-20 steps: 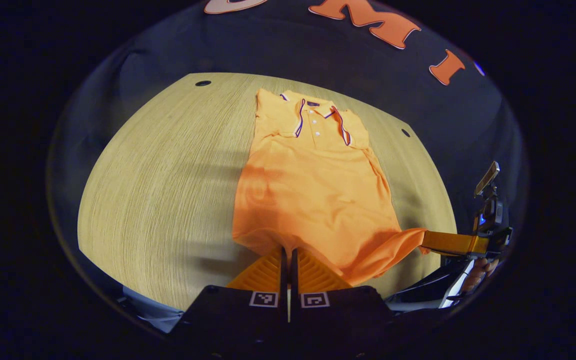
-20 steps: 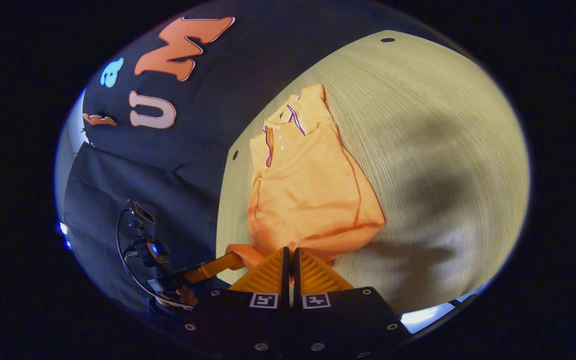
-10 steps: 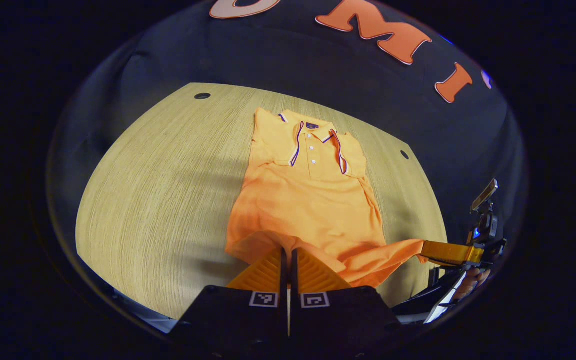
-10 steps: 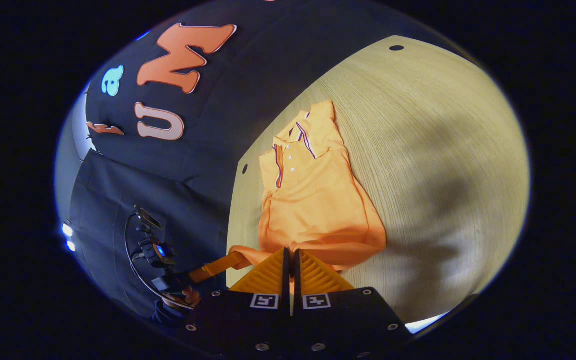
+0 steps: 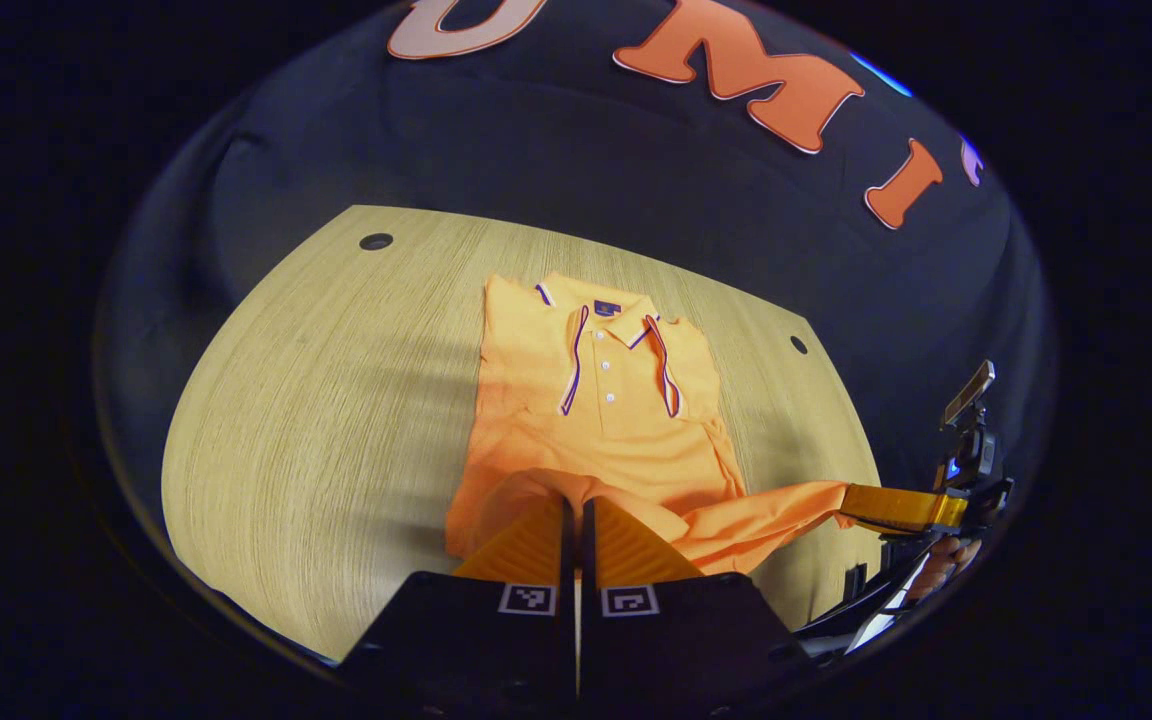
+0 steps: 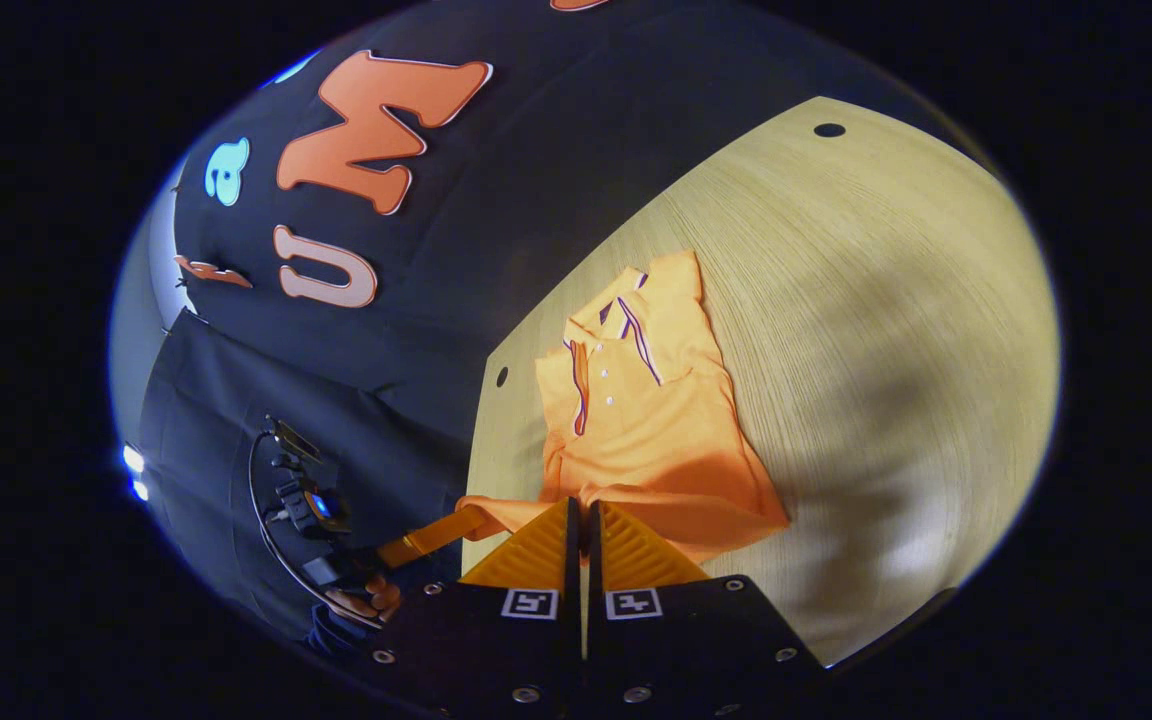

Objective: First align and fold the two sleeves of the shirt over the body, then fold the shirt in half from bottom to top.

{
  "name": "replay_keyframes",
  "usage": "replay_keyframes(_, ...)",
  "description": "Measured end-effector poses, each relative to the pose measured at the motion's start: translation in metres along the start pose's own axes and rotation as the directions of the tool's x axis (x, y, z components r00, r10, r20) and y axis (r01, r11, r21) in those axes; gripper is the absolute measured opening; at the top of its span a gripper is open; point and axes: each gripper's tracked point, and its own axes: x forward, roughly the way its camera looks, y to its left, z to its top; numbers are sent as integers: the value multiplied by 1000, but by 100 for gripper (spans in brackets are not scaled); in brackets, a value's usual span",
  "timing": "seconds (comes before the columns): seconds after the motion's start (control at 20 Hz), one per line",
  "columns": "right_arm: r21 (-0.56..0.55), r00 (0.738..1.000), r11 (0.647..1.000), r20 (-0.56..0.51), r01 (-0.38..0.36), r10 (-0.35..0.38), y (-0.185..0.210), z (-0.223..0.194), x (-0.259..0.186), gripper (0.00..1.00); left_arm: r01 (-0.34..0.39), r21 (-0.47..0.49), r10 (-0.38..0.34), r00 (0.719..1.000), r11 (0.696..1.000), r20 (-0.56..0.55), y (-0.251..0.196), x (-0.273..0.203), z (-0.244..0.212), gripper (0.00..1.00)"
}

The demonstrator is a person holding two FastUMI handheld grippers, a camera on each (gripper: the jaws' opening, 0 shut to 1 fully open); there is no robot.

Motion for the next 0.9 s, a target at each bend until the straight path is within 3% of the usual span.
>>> replay_keyframes(0.4,-52,998,998,46,43,-40,17,56,34,3,38,51,-39,999,998,21,-2,30,61,4)
replay_keyframes(0.9,-88,993,990,55,110,-106,12,123,88,3,29,98,-31,999,995,21,14,93,129,2)
